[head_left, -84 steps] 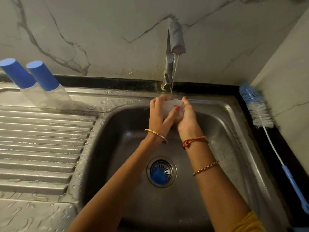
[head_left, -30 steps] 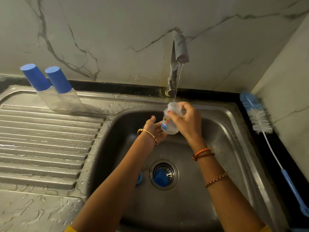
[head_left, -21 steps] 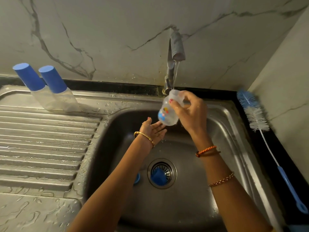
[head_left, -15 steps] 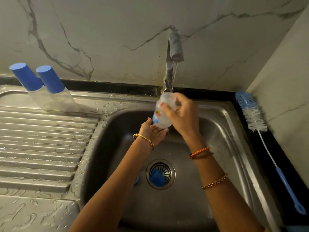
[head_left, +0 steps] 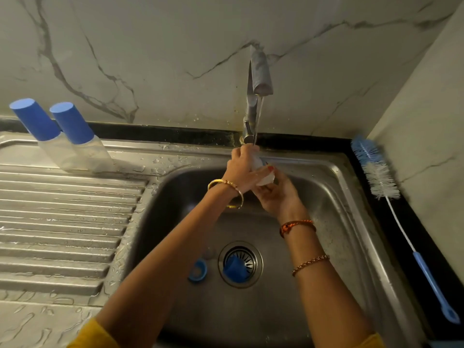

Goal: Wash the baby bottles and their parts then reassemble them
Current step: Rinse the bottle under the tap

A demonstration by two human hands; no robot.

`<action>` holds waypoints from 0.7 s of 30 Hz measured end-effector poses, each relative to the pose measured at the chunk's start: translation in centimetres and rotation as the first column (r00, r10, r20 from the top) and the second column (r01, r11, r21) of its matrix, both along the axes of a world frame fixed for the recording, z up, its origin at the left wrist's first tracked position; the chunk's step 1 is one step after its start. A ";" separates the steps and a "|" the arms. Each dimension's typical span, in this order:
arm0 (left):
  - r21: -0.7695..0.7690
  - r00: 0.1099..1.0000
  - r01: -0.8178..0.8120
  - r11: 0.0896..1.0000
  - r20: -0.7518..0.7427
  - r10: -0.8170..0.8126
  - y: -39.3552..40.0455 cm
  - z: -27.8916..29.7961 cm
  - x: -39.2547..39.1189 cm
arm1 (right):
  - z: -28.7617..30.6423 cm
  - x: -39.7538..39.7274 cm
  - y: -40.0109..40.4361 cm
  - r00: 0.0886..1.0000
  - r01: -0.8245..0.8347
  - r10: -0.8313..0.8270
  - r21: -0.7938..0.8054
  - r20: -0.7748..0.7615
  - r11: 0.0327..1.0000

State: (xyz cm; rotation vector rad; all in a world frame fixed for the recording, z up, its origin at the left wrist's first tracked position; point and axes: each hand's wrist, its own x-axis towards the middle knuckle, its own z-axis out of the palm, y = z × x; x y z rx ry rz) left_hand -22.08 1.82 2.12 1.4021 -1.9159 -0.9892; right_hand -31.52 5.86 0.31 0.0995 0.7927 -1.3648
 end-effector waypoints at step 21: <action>0.677 0.615 -0.196 0.710 -0.479 0.626 0.7 1.9 2.6 | 5.0 3.0 -2.7 0.261 -0.276 -0.054 -0.128 -0.964 0.953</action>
